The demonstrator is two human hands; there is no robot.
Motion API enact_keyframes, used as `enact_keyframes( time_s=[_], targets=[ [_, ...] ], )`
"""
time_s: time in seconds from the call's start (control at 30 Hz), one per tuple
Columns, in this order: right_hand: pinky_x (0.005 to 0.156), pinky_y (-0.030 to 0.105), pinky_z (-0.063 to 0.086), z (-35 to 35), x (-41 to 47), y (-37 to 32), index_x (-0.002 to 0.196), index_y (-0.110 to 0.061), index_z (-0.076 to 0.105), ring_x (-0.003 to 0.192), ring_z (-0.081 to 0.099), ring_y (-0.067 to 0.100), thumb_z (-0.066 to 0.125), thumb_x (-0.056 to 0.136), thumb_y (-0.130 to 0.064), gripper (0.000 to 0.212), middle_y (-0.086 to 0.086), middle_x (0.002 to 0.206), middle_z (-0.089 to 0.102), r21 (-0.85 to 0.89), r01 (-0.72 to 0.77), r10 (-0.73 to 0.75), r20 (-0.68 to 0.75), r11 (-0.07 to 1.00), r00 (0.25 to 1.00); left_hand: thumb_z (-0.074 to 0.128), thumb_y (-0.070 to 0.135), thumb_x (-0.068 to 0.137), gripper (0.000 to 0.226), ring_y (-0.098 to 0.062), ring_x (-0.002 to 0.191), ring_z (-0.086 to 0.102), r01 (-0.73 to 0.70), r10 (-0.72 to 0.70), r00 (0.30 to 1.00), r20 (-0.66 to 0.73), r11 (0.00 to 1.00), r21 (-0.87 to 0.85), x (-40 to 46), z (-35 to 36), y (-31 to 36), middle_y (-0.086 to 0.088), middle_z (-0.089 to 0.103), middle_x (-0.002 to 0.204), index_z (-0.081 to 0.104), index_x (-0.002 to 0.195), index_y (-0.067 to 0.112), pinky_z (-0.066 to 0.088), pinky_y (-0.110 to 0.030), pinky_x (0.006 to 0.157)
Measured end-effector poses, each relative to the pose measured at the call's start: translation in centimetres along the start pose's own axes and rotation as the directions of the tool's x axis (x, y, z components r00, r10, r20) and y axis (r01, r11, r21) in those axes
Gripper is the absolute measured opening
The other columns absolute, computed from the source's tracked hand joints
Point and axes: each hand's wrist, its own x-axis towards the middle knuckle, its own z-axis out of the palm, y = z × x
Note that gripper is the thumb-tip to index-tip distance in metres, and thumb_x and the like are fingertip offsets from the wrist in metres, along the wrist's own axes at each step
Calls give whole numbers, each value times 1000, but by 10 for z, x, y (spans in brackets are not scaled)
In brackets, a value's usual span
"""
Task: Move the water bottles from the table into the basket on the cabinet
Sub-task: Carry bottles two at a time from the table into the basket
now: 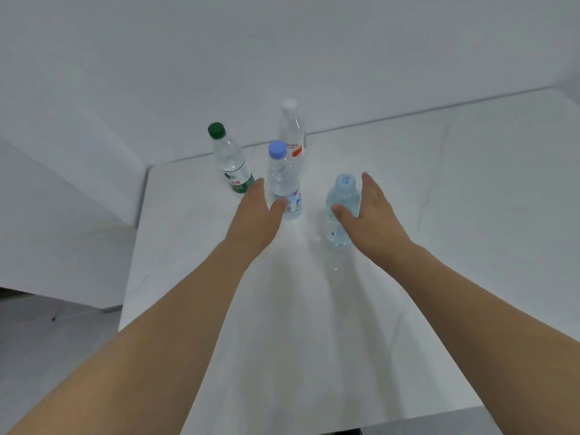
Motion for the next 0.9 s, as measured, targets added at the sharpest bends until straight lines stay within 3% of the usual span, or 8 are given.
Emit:
enact_keyframes(
  time_s=[0.07, 0.13, 0.23, 0.33, 0.47, 0.57, 0.7, 0.9],
  targets=[
    [115, 35, 27, 3, 18, 4, 152, -12, 24, 142, 32, 25, 53, 95, -40, 69, 7, 155, 31, 84, -1, 0, 9, 996, 1000, 50, 44, 99, 70, -20, 144, 32, 41, -49, 998, -45, 987, -154, 22, -2, 16, -1, 28, 159, 18, 156, 19, 31, -32, 106],
    [97, 33, 41, 9, 33, 11, 135, -15, 44, 120, 52, 24, 54, 94, -36, 47, 3, 131, 53, 144, 14, -13, -3, 990, 1000, 55, 43, 96, 70, -17, 134, 41, 42, -64, 996, -68, 959, -280, 42, 0, 29, 4, 37, 152, 22, 154, 23, 36, -30, 100],
    [84, 27, 39, 15, 43, 18, 121, -19, 50, 100, 55, 17, 54, 95, -32, 28, -3, 112, 56, 239, 45, -47, 6, 970, 999, 60, 40, 94, 62, -16, 119, 50, 22, -58, 994, -93, 938, -347, 67, 10, 36, 7, 48, 136, 33, 147, 22, 42, -31, 95],
    [89, 31, 44, 22, 47, 25, 121, -20, 49, 103, 54, 18, 54, 95, -32, 29, 0, 114, 54, 300, 106, -101, -32, 948, 994, 57, 34, 97, 43, -17, 106, 55, 40, -97, 988, -124, 917, -397, 77, 19, 32, 6, 53, 117, 43, 135, 20, 43, -29, 87],
    [88, 25, 38, 29, 46, 25, 129, -20, 45, 105, 51, 13, 54, 96, -33, 37, -1, 122, 50, 319, 99, -87, -54, 943, 995, 58, 29, 97, 32, -14, 103, 56, -54, -35, 979, -201, 907, -418, 66, 25, 14, 7, 57, 113, 49, 127, 22, 45, -25, 87],
    [86, 27, 39, 26, 39, 14, 127, -20, 47, 104, 53, 15, 55, 95, -34, 36, -1, 123, 53, 310, 83, -64, -69, 947, 996, 59, 25, 96, 26, -12, 99, 56, -64, -72, 961, -265, 879, -472, 40, 17, 1, 5, 59, 111, 52, 121, 22, 45, -24, 85],
    [87, 29, 41, 15, 22, -22, 127, -19, 51, 103, 56, 15, 56, 94, -37, 37, -3, 120, 58, 274, 116, -101, -67, 955, 993, 57, 24, 97, 23, -15, 98, 58, -63, -111, 944, -309, 863, -502, -5, -26, -4, 4, 61, 110, 53, 120, 20, 50, -29, 85],
    [84, 28, 38, 13, -16, -120, 124, -20, 53, 101, 53, 14, 56, 95, -36, 34, -4, 118, 57, 261, 296, -317, 39, 919, 948, 56, 34, 97, 29, -21, 102, 59, 16, -237, 884, -404, 877, -480, -89, -116, -21, -1, 61, 115, 50, 123, 24, 50, -34, 84]
  ],
)
